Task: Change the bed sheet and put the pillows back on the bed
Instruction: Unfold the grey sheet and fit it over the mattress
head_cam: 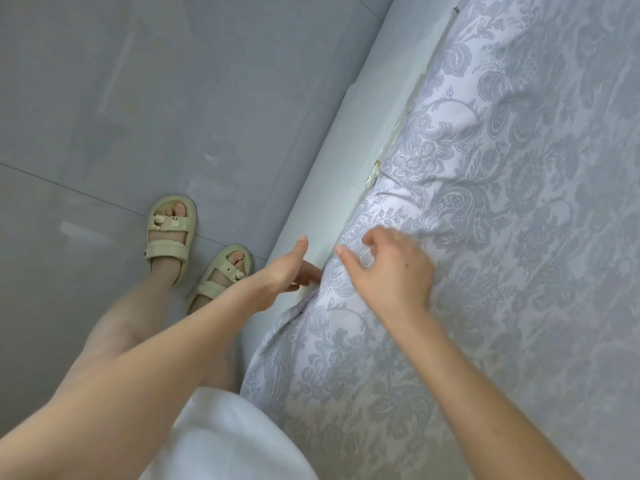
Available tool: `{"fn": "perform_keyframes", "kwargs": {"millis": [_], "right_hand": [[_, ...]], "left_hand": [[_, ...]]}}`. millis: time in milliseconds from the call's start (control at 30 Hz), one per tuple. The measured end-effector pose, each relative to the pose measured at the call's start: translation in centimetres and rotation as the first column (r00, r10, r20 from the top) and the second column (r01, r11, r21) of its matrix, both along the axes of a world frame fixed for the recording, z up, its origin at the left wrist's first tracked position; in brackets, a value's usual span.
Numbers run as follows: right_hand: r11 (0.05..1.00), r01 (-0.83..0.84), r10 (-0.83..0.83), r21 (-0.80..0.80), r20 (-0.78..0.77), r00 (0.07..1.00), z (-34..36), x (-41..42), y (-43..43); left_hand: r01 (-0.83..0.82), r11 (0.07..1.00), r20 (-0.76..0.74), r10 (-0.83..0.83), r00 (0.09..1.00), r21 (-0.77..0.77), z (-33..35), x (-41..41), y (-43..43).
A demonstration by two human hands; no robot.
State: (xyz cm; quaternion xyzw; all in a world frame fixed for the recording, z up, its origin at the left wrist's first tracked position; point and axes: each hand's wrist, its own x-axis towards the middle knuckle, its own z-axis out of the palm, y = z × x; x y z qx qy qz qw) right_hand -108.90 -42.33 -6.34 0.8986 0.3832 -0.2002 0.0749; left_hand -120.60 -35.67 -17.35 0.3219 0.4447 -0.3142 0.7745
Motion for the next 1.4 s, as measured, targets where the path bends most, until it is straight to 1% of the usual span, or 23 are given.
{"fn": "perform_keyframes", "kwargs": {"millis": [33, 67, 100, 200, 267, 367, 433, 567, 600, 667, 767, 800, 867, 933, 1000, 1067, 1133, 1233, 1367, 1400], "right_hand": [[0.994, 0.046, -0.046, -0.096, 0.005, 0.999, -0.1, -1.5, -1.0], [0.976, 0.075, -0.081, -0.204, -0.022, 0.996, -0.2, -3.0, -1.6], [0.957, 0.077, -0.092, -0.279, -0.042, 0.995, -0.5, -4.2, -2.2], [0.918, 0.095, -0.103, -0.384, 0.000, 0.995, -1.2, -6.2, -2.5], [0.893, 0.102, -0.119, -0.439, -0.010, 0.993, -1.4, -6.1, -2.1], [0.892, 0.065, -0.135, -0.447, -0.128, 0.983, -1.6, -6.1, -2.5], [0.903, 0.028, -0.092, -0.430, -0.130, 0.987, -1.0, -7.2, -2.9], [0.911, 0.109, -0.171, -0.398, -0.123, 0.978, -1.2, -8.9, -3.2], [0.916, 0.161, -0.221, -0.368, -0.127, 0.967, -1.6, -8.8, -3.2], [0.934, 0.217, -0.260, -0.285, -0.122, 0.958, -2.3, -9.1, -3.8], [0.968, 0.233, -0.239, -0.088, -0.066, 0.969, -1.7, -10.6, -5.3], [0.977, 0.208, -0.210, -0.056, -0.042, 0.977, -1.2, -11.3, -5.8], [0.985, 0.148, -0.149, -0.093, -0.006, 0.989, -0.6, -12.6, -7.1], [0.980, 0.103, -0.110, -0.169, -0.035, 0.993, -0.4, -13.5, -8.3], [0.970, 0.097, -0.105, -0.222, -0.024, 0.994, -1.0, -13.9, -8.9], [0.960, 0.084, -0.094, -0.267, -0.024, 0.995, -1.7, -14.3, -8.7], [0.950, 0.086, -0.094, -0.301, -0.013, 0.995, -2.4, -15.0, -8.1], [0.947, 0.107, -0.120, -0.303, -0.025, 0.992, -2.7, -16.9, -7.7], [0.911, 0.127, -0.158, -0.392, -0.046, 0.986, -2.1, -18.4, -8.3], [0.900, 0.121, -0.165, -0.419, -0.071, 0.984, -1.7, -18.2, -7.8]], "left_hand": [[-0.087, 0.996, -0.005, 0.087, 0.996, 0.034, 0.2, -0.1, 0.4], [-0.152, 0.987, 0.001, 0.152, 0.988, 0.045, 0.5, -0.1, 0.8], [-0.174, 0.984, 0.019, 0.173, 0.985, 0.033, 1.0, -0.1, 1.2], [-0.135, 0.991, 0.073, 0.136, 0.988, -0.016, 2.1, 0.1, 1.3], [-0.099, 0.993, 0.104, 0.105, 0.989, -0.058, 2.6, 0.1, 0.7], [-0.070, 0.991, 0.106, 0.082, 0.991, -0.116, 2.9, -0.4, -0.4], [-0.048, 0.990, 0.114, 0.064, 0.991, -0.132, 2.8, -1.1, -1.0], [-0.043, 0.994, 0.127, 0.056, 0.990, -0.105, 3.0, -2.3, -1.9], [-0.054, 0.995, 0.106, 0.063, 0.992, -0.087, 3.2, -2.5, -2.1], [-0.077, 0.996, 0.076, 0.081, 0.994, -0.049, 3.3, -3.0, -2.3], [-0.032, 0.999, 0.079, 0.032, 0.996, -0.006, 3.2, -4.1, -2.5], [-0.014, 1.000, 0.062, 0.013, 0.998, 0.014, 3.2, -4.5, -2.7], [0.013, 1.000, 0.026, -0.014, 1.000, 0.028, 3.1, -5.3, -3.2], [0.028, 0.999, 0.032, -0.029, 0.999, 0.037, 3.1, -6.0, -3.9], [0.029, 0.996, 0.038, -0.032, 0.999, 0.084, 3.0, -6.8, -4.5], [-0.002, 0.988, 0.015, 0.000, 1.000, 0.154, 2.8, -7.6, -4.7], [-0.022, 0.981, -0.005, 0.024, 1.000, 0.191, 2.6, -8.6, -4.8], [-0.036, 0.984, -0.022, 0.041, 0.999, 0.174, 2.0, -10.5, -4.8], [-0.061, 0.984, -0.006, 0.062, 0.998, 0.166, 1.8, -13.1, -4.8], [-0.072, 0.982, 0.002, 0.072, 0.997, 0.175, 1.8, -13.7, -4.9]]}}
